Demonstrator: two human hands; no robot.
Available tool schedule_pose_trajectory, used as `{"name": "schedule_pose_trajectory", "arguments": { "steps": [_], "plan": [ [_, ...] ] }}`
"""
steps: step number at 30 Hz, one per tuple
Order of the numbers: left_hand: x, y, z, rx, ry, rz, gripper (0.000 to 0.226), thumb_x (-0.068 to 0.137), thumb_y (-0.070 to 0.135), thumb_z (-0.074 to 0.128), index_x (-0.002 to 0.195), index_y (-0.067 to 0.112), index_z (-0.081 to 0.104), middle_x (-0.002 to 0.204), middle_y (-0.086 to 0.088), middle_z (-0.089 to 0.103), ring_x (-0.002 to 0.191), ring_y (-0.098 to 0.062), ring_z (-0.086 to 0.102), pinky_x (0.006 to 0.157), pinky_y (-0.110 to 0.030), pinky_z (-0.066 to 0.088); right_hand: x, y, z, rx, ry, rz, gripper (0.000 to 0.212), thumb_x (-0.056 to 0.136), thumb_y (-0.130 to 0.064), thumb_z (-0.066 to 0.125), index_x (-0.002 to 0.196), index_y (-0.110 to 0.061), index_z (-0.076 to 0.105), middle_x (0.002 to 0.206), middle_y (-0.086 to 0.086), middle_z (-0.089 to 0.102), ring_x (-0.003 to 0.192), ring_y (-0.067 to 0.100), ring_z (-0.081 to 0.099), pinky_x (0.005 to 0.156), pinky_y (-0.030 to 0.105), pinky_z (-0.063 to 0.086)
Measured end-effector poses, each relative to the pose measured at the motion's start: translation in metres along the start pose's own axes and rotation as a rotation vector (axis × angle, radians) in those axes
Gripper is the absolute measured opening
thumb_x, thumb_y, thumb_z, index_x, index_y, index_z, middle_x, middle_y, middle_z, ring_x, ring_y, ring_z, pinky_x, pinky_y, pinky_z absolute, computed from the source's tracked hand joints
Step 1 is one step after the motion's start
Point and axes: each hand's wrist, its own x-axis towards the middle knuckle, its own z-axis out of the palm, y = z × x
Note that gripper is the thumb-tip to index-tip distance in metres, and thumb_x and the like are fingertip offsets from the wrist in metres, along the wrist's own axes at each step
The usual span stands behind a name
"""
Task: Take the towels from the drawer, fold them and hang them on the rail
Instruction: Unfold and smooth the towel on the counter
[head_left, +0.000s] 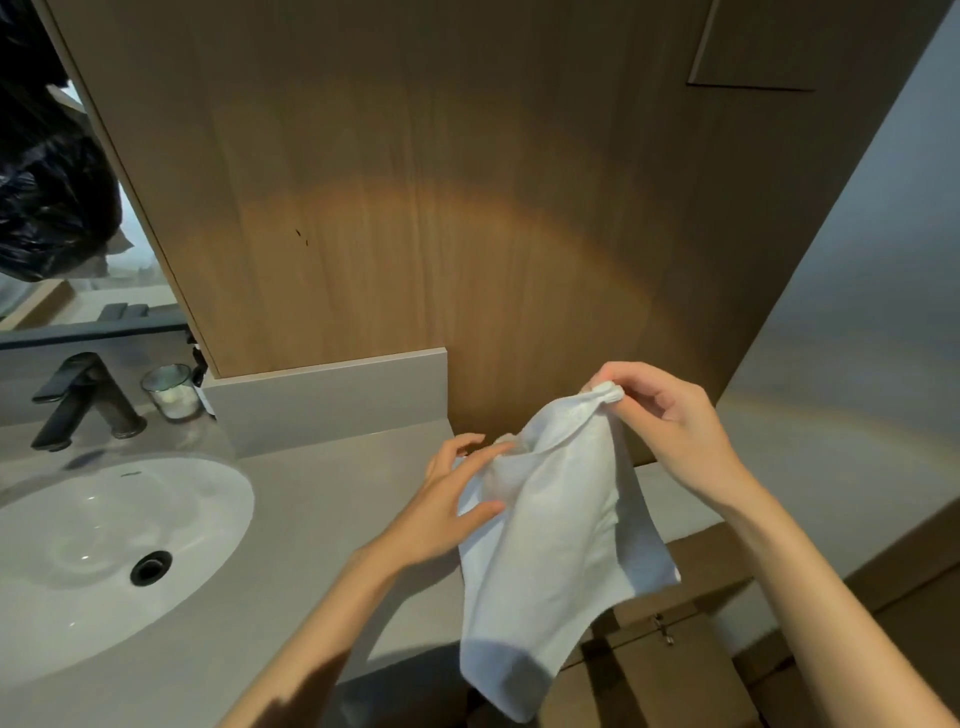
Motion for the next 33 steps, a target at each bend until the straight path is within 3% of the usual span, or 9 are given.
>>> {"name": "schedule_pose_trajectory", "arguments": {
  "steps": [3,6,10,16,18,23,26,29,33],
  "plan": [
    [0.013,0.009,0.015,0.092,-0.018,0.057,0.038,0.088,0.046,0.064,0.122,0.048,0.049,0.137,0.027,0.028,0.124,0.005,0.022,0.097,-0.007,0.021,-0.011,0.002,-0.019,-0.001,0.013,0.009,0.014,0.092,-0.02,0.057,0.099,-0.016,0.069,0.097,-0.009,0.069,0.1,0.014,0.064,0.085,0.019,0.051],
    [0.021,-0.002,0.028,0.243,-0.054,0.019,0.034,0.088,0.052,0.06,0.116,0.032,0.061,0.118,0.02,0.054,0.109,-0.002,0.043,0.1,-0.023,0.036,-0.024,0.008,-0.036,0.005,0.073,0.026,0.013,0.093,-0.019,0.057,0.1,-0.017,0.067,0.097,-0.01,0.068,0.099,0.013,0.063,0.084,0.019,0.051],
    [0.004,-0.02,0.039,0.308,-0.14,-0.105,0.017,0.091,0.05,0.054,0.101,0.038,0.062,0.096,0.015,0.066,0.087,-0.005,0.06,0.094,-0.038,0.049,-0.04,0.021,-0.057,0.035,0.201,0.065,0.012,0.096,-0.013,0.055,0.101,-0.015,0.066,0.095,-0.01,0.068,0.091,0.008,0.063,0.077,0.015,0.05],
    [-0.056,-0.036,0.07,0.598,-0.114,-0.207,0.02,0.098,0.044,0.043,0.107,0.035,0.058,0.107,0.014,0.059,0.101,-0.006,0.04,0.084,-0.028,0.023,-0.061,0.041,-0.064,0.014,0.294,0.094,0.012,0.098,-0.015,0.053,0.101,-0.021,0.063,0.095,-0.012,0.065,0.092,0.006,0.061,0.075,0.012,0.049],
    [-0.075,-0.032,0.076,0.632,-0.034,-0.182,0.019,0.098,0.043,0.044,0.109,0.038,0.058,0.104,0.016,0.06,0.093,-0.008,0.038,0.078,-0.027,0.025,-0.071,0.046,-0.061,-0.036,0.316,0.089,0.012,0.099,-0.017,0.052,0.103,-0.02,0.061,0.097,-0.011,0.064,0.093,0.005,0.06,0.076,0.01,0.047],
    [-0.101,-0.016,0.055,0.716,0.356,-0.129,0.037,0.093,0.043,0.033,0.085,0.027,0.065,0.076,0.01,0.066,0.068,-0.013,0.045,0.061,-0.027,0.026,-0.099,0.059,-0.063,-0.052,0.468,0.151,0.013,0.099,-0.012,0.048,0.108,-0.015,0.057,0.097,-0.013,0.059,0.089,-0.008,0.055,0.07,0.003,0.043],
    [-0.115,0.002,0.032,0.743,0.433,-0.134,0.037,0.095,0.042,0.031,0.086,0.025,0.063,0.077,0.009,0.064,0.069,-0.014,0.04,0.063,-0.03,0.026,-0.118,0.078,-0.056,-0.078,0.463,0.257,0.016,0.101,-0.012,0.045,0.114,-0.013,0.055,0.1,-0.013,0.058,0.09,-0.009,0.055,0.071,0.004,0.041],
    [-0.14,0.015,0.016,0.794,0.479,-0.134,0.035,0.097,0.039,0.031,0.085,0.024,0.06,0.075,0.008,0.06,0.07,-0.012,0.034,0.063,-0.03,0.025,-0.139,0.091,-0.037,-0.105,0.428,0.331,0.017,0.102,-0.015,0.043,0.118,-0.016,0.051,0.1,-0.011,0.057,0.094,0.005,0.056,0.076,0.02,0.046],
    [-0.184,0.036,0.003,0.873,0.578,-0.146,0.012,0.097,0.02,0.047,0.087,0.019,0.054,0.077,0.002,0.051,0.07,-0.019,0.032,0.063,-0.035,0.031,-0.164,0.073,-0.002,-0.098,0.378,0.361,0.02,0.104,-0.015,0.036,0.12,-0.011,0.047,0.094,-0.01,0.052,0.085,0.004,0.052,0.063,0.007,0.04]
  ]
}}
